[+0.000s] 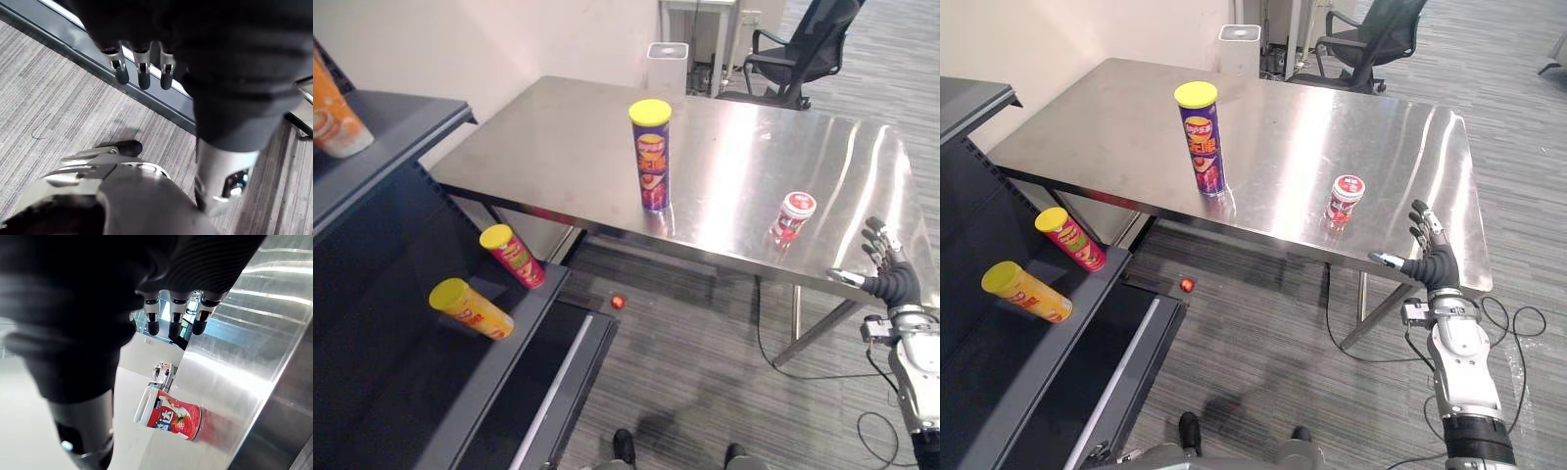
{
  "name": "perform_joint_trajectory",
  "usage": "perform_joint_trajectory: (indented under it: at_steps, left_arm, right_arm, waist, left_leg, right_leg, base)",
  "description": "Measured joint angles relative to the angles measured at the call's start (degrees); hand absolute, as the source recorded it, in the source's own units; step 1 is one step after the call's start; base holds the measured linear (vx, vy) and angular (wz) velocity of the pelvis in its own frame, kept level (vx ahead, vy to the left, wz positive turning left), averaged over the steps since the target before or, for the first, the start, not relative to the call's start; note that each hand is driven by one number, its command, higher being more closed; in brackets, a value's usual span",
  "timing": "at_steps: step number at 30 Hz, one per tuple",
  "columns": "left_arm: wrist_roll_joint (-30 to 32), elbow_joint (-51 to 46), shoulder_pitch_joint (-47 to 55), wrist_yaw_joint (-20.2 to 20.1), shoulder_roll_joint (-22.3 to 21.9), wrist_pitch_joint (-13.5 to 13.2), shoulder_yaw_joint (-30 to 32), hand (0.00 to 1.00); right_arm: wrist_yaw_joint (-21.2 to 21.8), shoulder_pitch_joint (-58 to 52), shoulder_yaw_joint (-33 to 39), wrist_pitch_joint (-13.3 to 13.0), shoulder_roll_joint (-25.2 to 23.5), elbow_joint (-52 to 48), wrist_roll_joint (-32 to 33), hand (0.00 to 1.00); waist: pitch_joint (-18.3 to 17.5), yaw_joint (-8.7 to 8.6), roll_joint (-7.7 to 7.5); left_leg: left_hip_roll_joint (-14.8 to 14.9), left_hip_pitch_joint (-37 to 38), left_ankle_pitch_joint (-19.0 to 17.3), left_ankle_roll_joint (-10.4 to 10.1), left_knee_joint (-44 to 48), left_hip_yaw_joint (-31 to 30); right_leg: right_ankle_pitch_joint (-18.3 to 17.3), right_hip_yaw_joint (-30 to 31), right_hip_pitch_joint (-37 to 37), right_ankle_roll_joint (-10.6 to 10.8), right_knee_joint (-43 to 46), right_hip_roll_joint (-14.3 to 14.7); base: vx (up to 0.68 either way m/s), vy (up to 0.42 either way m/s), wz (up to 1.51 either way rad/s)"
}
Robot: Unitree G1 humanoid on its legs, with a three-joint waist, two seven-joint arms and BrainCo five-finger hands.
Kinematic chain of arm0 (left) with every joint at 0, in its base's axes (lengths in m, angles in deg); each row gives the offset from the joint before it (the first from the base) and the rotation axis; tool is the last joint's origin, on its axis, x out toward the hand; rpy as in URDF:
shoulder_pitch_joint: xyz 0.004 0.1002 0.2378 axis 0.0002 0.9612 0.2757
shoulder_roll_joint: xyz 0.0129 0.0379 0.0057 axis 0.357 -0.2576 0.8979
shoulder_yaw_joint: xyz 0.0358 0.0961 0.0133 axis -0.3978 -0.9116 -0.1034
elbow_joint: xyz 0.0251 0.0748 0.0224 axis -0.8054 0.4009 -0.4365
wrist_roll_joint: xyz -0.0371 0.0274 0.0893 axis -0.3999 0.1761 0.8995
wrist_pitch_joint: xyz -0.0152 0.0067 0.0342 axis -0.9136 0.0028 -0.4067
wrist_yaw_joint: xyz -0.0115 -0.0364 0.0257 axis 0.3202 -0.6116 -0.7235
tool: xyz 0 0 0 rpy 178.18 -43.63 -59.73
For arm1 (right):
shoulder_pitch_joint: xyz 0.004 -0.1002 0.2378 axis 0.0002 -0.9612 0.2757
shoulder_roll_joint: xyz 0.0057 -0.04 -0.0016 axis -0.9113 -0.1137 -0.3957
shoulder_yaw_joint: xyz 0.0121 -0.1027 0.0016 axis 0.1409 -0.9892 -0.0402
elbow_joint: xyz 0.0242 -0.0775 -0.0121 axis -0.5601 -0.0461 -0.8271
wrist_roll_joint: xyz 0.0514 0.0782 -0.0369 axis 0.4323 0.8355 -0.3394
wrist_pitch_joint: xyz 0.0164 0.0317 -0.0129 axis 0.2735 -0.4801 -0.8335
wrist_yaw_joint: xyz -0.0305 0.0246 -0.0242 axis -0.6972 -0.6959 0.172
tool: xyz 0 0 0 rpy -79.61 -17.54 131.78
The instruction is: Put the gum and the chips on the shelf.
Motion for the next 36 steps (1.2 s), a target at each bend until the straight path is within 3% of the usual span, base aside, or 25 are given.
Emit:
perform_joint_trajectory:
  at_steps: [7, 15, 36]
  left_arm:
    - [0.0, -0.5, 0.0, 0.0, 1.4, 0.1, -0.3, 0.00]
    - [0.0, -0.6, 0.0, 0.1, 1.6, 0.1, -0.9, 0.00]
    - [-0.8, -2.3, -0.2, 0.1, 1.6, 0.1, -2.2, 0.00]
  right_arm:
    - [-3.1, 6.2, -0.2, 0.2, 0.0, 2.6, 0.0, 0.00]
    - [-6.2, 12.0, -1.6, 0.3, 0.0, 8.8, 0.0, 0.00]
    - [-6.3, 19.1, -2.3, 1.0, 0.0, 15.6, 0.0, 0.00]
  waist:
    - [0.3, 0.18, -1.15]
    - [0.3, 0.20, -1.20]
    - [2.2, 0.42, -0.27]
  left_leg:
    - [-0.9, -0.8, 0.4, 0.3, 0.2, -0.1]
    - [-0.6, -0.6, 0.4, 0.2, 0.0, -1.2]
    - [-0.9, -1.9, 0.7, 0.5, 0.1, -3.1]
  right_leg:
    - [1.7, 0.9, 0.1, 0.2, -1.0, -0.1]
    - [1.9, 0.8, 0.5, -0.2, -1.4, 0.5]
    - [1.9, -1.0, 0.7, -0.2, -2.3, 0.4]
  base:
    - [0.07, 0.018, 0.03]
    - [0.02, -0.005, 0.01]
    - [0.01, 0.006, 0.04]
